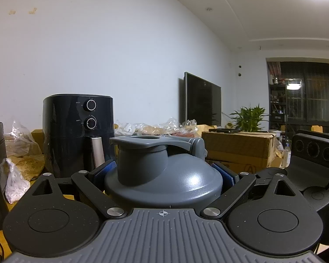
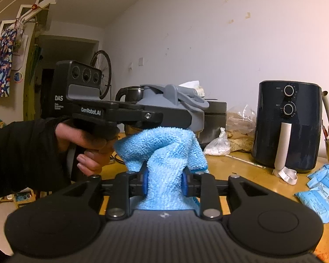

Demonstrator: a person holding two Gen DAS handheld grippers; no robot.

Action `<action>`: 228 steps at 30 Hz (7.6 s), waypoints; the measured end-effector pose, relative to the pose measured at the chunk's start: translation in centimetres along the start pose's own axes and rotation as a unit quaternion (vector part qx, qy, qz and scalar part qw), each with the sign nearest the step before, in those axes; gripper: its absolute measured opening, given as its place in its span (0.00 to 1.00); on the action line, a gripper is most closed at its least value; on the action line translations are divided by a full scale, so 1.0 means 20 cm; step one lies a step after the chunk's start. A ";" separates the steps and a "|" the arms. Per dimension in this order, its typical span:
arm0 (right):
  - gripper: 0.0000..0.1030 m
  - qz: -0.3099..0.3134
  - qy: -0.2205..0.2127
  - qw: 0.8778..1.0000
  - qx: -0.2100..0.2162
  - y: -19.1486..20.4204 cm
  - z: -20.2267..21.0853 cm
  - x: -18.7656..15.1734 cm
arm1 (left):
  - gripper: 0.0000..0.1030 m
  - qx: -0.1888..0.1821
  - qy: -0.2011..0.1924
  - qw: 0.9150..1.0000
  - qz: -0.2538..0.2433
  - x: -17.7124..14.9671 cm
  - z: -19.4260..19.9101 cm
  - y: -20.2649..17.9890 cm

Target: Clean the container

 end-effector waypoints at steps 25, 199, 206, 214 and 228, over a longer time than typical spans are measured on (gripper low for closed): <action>0.25 0.002 0.061 0.998 0.004 0.00 -0.07 -0.09 | 0.92 0.000 0.000 1.000 0.000 0.00 -0.01 0.00; 0.19 -0.056 -0.055 0.996 -0.035 -0.15 0.19 -0.14 | 1.00 0.211 -0.003 0.977 0.041 0.03 0.01 -0.09; 0.19 -0.058 -0.058 0.996 -0.035 -0.15 0.20 -0.15 | 1.00 0.273 -0.008 0.960 0.058 0.04 -0.01 -0.12; 0.19 -0.057 -0.060 0.996 -0.034 -0.15 0.20 -0.16 | 1.00 0.339 -0.008 0.936 0.093 0.06 -0.02 -0.15; 0.19 -0.060 -0.060 0.996 -0.032 -0.15 0.21 -0.16 | 1.00 0.426 -0.007 0.898 0.111 0.08 -0.05 -0.16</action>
Point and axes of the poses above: each gripper's, at about its wrist camera, not at the fingertips, and z roughly against the way its jaws point, y to its left, x to its top, the point moved 8 cm from there along -z, roughly the way its jaws point, and after that the axes turned 9 degrees about y, right-handed, at the moved point
